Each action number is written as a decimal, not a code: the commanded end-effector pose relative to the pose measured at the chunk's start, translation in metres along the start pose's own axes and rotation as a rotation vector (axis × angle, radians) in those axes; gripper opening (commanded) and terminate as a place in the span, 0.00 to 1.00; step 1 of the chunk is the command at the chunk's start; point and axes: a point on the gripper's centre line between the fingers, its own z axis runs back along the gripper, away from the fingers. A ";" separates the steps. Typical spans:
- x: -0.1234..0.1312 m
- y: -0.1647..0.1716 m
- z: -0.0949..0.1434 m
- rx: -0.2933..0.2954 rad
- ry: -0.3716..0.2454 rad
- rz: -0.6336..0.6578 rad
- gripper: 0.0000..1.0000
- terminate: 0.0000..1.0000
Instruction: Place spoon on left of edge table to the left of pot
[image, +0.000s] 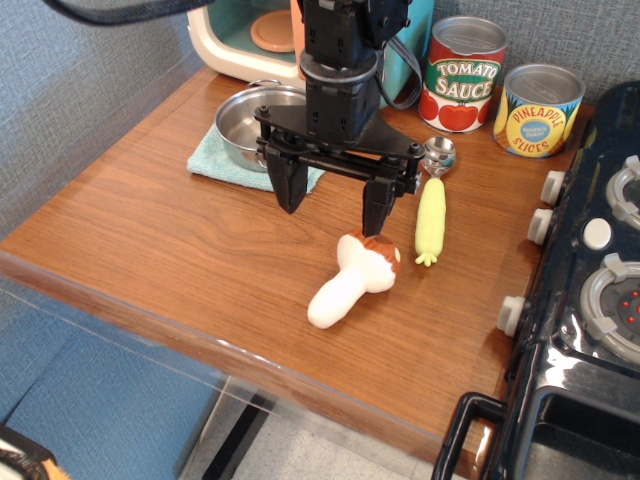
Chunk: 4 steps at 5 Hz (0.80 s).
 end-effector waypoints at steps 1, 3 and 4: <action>0.000 0.000 0.000 0.000 0.000 0.000 1.00 0.00; 0.022 -0.018 -0.007 -0.024 -0.004 -0.016 1.00 0.00; 0.052 -0.031 -0.016 -0.029 -0.061 0.023 1.00 0.00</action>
